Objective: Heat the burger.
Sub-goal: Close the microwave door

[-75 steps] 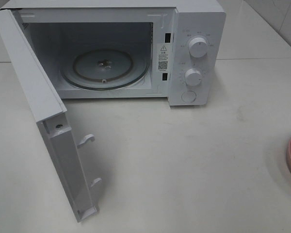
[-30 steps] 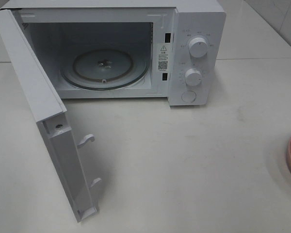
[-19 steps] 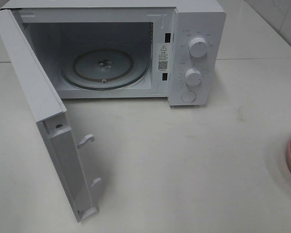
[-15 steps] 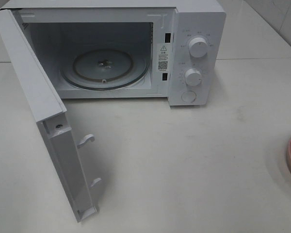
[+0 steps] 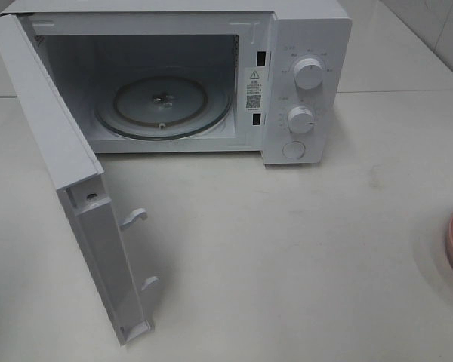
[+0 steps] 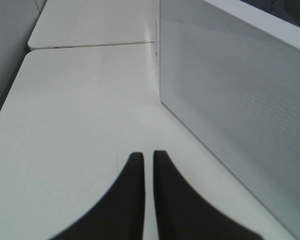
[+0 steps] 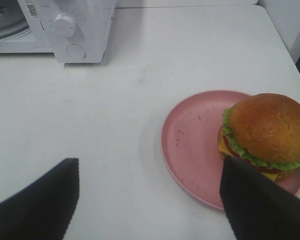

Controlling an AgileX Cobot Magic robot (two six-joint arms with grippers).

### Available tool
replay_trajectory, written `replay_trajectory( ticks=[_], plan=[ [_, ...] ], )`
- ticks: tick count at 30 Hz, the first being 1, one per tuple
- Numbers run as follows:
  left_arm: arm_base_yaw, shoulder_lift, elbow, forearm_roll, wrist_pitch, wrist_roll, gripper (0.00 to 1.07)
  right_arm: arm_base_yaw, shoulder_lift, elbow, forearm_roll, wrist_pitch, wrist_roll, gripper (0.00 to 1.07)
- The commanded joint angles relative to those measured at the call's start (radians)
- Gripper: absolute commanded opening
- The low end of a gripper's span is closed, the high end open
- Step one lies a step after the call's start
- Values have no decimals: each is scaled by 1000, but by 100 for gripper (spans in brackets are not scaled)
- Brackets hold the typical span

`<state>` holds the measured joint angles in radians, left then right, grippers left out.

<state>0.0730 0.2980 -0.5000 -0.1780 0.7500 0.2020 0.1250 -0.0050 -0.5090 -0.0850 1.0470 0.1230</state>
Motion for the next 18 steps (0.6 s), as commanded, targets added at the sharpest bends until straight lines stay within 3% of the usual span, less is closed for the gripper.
replay_trajectory(
  ticks=[1, 2, 5, 7, 10, 12, 15, 17, 18],
  plan=[
    [1, 75, 63, -6, -213, 4, 0, -6, -27, 0, 0, -8, -15, 75],
    [1, 104, 100, -7, -333, 4, 0, -6, -27, 0, 0, -8, -15, 75],
    [1, 120, 119, -7, -393, 6, 0, -6, -27, 0, 0, -8, -15, 75],
    [1, 185, 198, -7, -620, 7, 0, -6, -27, 0, 0, -8, -15, 75],
    [1, 206, 218, -6, -683, 7, 0, -6, -27, 0, 0, -8, -15, 75],
    [-2, 299, 286, -2, -909, 7, 0, -6, -27, 0, 0, -8, -15, 75],
    [-2, 328, 298, 2, -960, 7, 0, -6, -27, 0, 0, -8, -15, 75],
    [-2, 459, 326, 87, -1124, -6, 0, -6, -27, 0, 0, -8, -15, 75],
    [-2, 459, 326, 87, -1124, -6, 0, -6, -27, 0, 0, -8, -15, 75]
  ],
)
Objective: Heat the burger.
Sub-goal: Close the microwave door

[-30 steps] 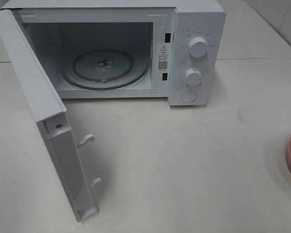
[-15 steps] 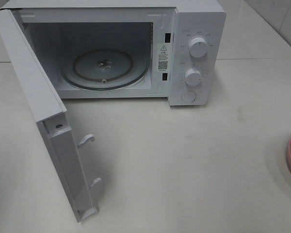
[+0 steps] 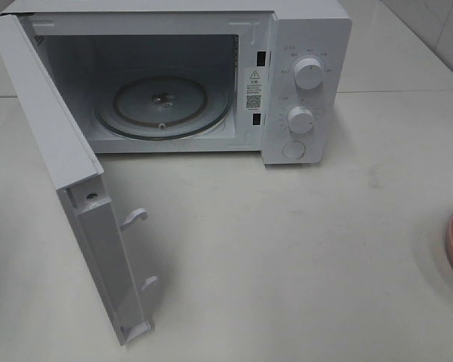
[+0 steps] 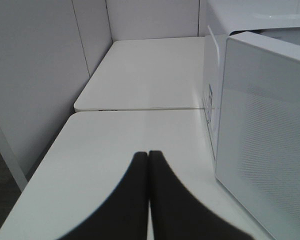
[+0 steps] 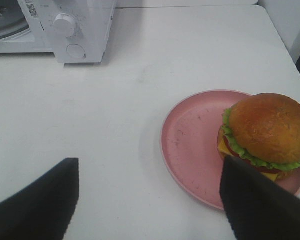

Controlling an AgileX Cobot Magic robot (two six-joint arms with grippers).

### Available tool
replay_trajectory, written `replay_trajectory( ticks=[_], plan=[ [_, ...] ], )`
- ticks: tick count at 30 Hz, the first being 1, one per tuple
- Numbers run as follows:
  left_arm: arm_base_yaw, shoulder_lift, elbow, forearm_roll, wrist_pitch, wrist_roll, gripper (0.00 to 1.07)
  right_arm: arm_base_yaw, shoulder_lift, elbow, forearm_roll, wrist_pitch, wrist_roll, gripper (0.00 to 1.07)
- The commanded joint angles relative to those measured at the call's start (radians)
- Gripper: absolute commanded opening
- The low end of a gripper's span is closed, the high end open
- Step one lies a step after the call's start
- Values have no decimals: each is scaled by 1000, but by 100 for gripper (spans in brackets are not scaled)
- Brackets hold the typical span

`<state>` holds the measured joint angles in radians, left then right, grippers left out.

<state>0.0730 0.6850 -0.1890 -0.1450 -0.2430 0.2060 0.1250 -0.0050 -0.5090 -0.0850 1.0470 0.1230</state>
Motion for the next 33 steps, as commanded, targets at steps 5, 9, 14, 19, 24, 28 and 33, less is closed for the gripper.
replay_trajectory(
  ticks=[5, 9, 14, 19, 24, 28, 33],
  plan=[
    [-2, 211, 19, 174, -271, -98, 0, -6, -27, 0, 0, -8, -15, 75],
    [-2, 371, 19, 270, -364, -218, 0, -6, -27, 0, 0, -8, -15, 75],
    [-2, 483, 1, 406, -478, -318, 0, -6, -27, 0, 0, -8, -15, 75],
    [-2, 603, -17, 502, -690, -348, 0, -6, -27, 0, 0, -8, -15, 75],
    [-16, 709, -55, 554, -731, -349, 0, -6, -27, 0, 0, -8, -15, 75],
    [-125, 783, -91, 524, -752, -337, 0, -6, -27, 0, 0, -8, -15, 75],
    [-235, 840, -112, 430, -756, -291, 0, -6, -27, 0, 0, -8, -15, 75]
  ],
)
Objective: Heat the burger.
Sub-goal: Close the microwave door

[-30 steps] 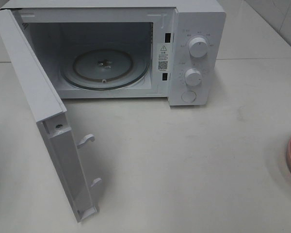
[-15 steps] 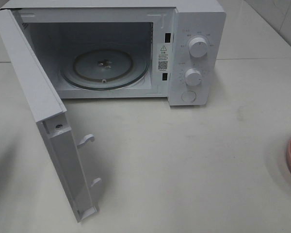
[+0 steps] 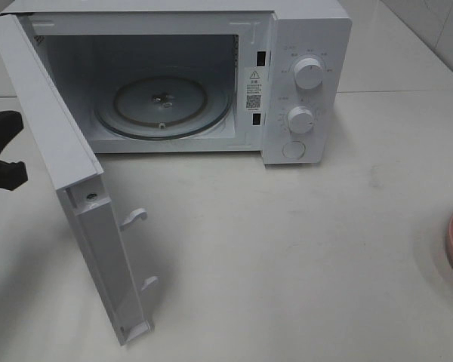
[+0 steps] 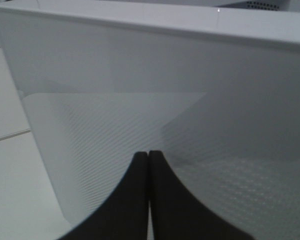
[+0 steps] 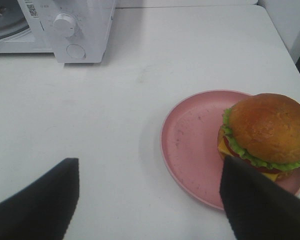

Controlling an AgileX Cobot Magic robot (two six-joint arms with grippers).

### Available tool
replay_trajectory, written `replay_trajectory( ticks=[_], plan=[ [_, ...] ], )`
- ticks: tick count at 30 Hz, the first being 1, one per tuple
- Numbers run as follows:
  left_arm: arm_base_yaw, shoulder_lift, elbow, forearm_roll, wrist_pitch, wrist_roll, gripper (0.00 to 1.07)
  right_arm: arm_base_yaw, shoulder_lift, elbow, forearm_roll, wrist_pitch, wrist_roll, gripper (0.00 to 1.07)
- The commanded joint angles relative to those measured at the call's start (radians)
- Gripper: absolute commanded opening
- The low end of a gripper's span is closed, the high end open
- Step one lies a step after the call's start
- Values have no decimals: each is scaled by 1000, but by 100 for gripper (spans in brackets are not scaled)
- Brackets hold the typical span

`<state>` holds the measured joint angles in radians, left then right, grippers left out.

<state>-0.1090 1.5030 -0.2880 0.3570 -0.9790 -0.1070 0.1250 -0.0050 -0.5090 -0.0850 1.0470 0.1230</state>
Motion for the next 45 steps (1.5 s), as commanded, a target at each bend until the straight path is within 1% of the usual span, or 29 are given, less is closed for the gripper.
replay_trajectory(
  ticks=[1, 2, 3, 4, 5, 7, 8, 10, 11, 12, 13, 14, 15, 16, 17, 18, 19, 20, 22, 23, 25, 28, 30, 33, 35, 38, 40, 43, 45],
  plan=[
    [-53, 22, -13, -72, -20, 22, 0, -6, -27, 0, 0, -8, -15, 75],
    [-93, 36, -13, -141, -20, 25, 0, -6, -27, 0, 0, -8, -15, 75],
    [-113, 44, -13, -173, -21, 28, 0, -6, -27, 0, 0, -8, -14, 75],
    [-113, 44, -13, -173, -21, 28, 0, -6, -27, 0, 0, -8, -14, 75],
    [-149, 57, -15, -225, -23, 49, 0, -6, -27, 0, 0, -8, -14, 75],
    [-165, 63, -16, -245, -23, 60, 0, -6, -27, 0, 0, -8, -14, 75],
    [-203, 79, -24, -286, -24, 87, 0, -6, -27, 0, 0, -8, -14, 75],
    [-221, 85, -29, -304, -25, 95, 0, -6, -27, 0, 0, -8, -14, 75],
    [-252, 101, -41, -343, -28, 107, 0, -6, -27, 0, 0, -8, -14, 75],
    [-252, 101, -41, -343, -28, 107, 0, -6, -27, 0, 0, -8, -14, 75],
    [-288, 118, -56, -391, -28, 122, 0, -6, -27, 0, 0, -8, -14, 75],
    [-304, 125, -65, -420, -29, 135, 0, -6, -27, 0, 0, -8, -14, 75],
    [-304, 125, -65, -420, -29, 135, 0, -6, -27, 0, 0, -8, -14, 75],
    [-337, 142, -83, -472, -31, 158, 0, -6, -27, 0, 0, -8, -14, 75],
    [-354, 151, -94, -496, -31, 172, 0, -6, -27, 0, 0, -8, -14, 75],
    [-354, 151, -94, -496, -31, 172, 0, -6, -27, 0, 0, -8, -14, 75],
    [-383, 169, -114, -533, -31, 190, 0, -6, -27, 0, 0, -8, -14, 75],
    [-383, 169, -114, -533, -31, 190, 0, -6, -27, 0, 0, -8, -14, 75],
    [-416, 200, -153, -579, -30, 203, 0, -6, -27, 0, 0, -8, -14, 75],
    [-416, 200, -153, -579, -30, 203, 0, -6, -27, 0, 0, -8, -14, 75],
    [-453, 237, -211, -647, -1, 209, 0, -6, -27, 0, 0, -8, -14, 75],
    [-461, 246, -229, -656, 4, 217, 0, -6, -27, 0, 0, -8, -14, 75],
    [-488, 281, -300, -678, 21, 242, 0, -6, -27, 0, 0, -8, -14, 75],
    [-493, 291, -320, -687, 28, 242, 0, -6, -27, 0, 0, -8, -14, 75],
    [-500, 328, -404, -720, 101, 242, 0, -6, -27, 0, 0, -8, -14, 75],
    [-500, 337, -426, -727, 117, 242, 0, -6, -27, 0, 0, -8, -14, 75],
    [-500, 373, -495, -746, 140, 264, 0, -6, -27, 0, 0, -8, -14, 75],
    [-500, 381, -514, -746, 147, 266, 0, -6, -27, 0, 0, -8, -14, 75],
    [-500, 404, -561, -749, 165, 267, 0, -6, -27, 0, 0, -8, -14, 75]
  ],
)
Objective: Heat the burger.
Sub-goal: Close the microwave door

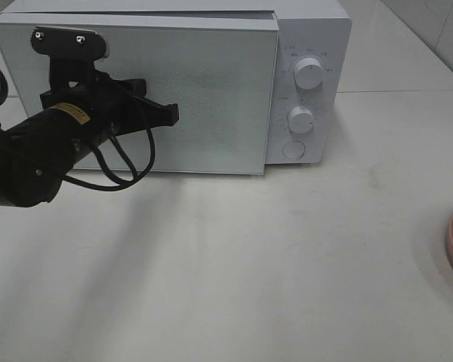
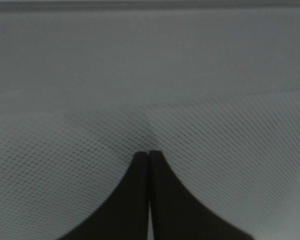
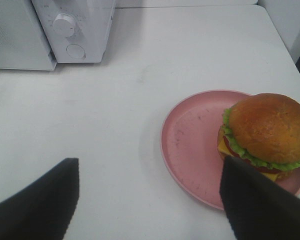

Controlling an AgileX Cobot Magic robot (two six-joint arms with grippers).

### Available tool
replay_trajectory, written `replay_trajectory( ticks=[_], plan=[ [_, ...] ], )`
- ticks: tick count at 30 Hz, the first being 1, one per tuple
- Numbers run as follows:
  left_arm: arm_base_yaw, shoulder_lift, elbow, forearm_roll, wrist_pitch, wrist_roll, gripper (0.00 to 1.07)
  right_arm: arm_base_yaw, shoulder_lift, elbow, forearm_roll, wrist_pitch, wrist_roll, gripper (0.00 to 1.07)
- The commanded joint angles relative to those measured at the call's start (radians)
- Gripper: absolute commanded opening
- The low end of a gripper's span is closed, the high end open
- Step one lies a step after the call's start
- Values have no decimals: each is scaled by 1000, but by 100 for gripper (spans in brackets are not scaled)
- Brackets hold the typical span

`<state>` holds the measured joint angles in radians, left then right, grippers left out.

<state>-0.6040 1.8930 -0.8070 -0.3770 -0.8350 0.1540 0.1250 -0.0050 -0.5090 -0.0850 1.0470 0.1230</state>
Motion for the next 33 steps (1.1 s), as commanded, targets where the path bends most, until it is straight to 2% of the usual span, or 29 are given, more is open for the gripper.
replay_trajectory(
  ticks=[1, 4, 6, 8, 9, 11, 12, 13, 14, 19, 26, 27, 28, 29, 30, 31, 32, 33],
  plan=[
    [-5, 14, -42, -15, 21, 6, 0, -6, -27, 0, 0, -8, -14, 75],
    [-5, 39, -89, -16, 42, 14, 0, -6, -27, 0, 0, -8, -14, 75],
    [-5, 75, -155, -71, 68, 57, 0, -6, -27, 0, 0, -8, -14, 75],
    [-5, 82, -171, -94, 80, 71, 0, -6, -27, 0, 0, -8, -14, 75],
    [-5, 91, -202, -139, 92, 101, 0, -6, -27, 0, 0, -8, -14, 75],
    [-5, 94, -214, -153, 96, 112, 0, -6, -27, 0, 0, -8, -14, 75],
    [-4, 104, -245, -165, 109, 141, 0, -6, -27, 0, 0, -8, -14, 75],
    [-4, 104, -245, -165, 109, 141, 0, -6, -27, 0, 0, -8, -14, 75],
    [-3, 104, -257, -165, 112, 164, 0, -6, -27, 0, 0, -8, -14, 75],
    [-21, 73, -237, -172, 187, 162, 0, -6, -27, 0, 0, -8, -14, 75],
    [-93, -24, -113, -174, 258, 160, 1, -6, -27, 0, 0, -8, -14, 75],
    [-104, -39, -97, -175, 288, 160, 5, -6, -27, 0, 0, -8, -14, 75],
    [-117, -63, -77, -177, 364, 160, 23, -6, -27, 0, 0, -8, -14, 75],
    [-117, -63, -77, -177, 364, 160, 23, -6, -27, 0, 0, -8, -14, 75],
    [-120, -80, -68, -177, 420, 160, 37, -6, -27, 0, 0, -8, -14, 75],
    [-121, -105, -56, -188, 532, 157, 71, -6, -27, 0, 0, -8, -14, 75],
    [-121, -105, -56, -188, 532, 157, 71, -6, -27, 0, 0, -8, -14, 75],
    [-121, -128, -46, -194, 632, 157, 101, -6, -27, 0, 0, -8, -14, 75]
  ],
)
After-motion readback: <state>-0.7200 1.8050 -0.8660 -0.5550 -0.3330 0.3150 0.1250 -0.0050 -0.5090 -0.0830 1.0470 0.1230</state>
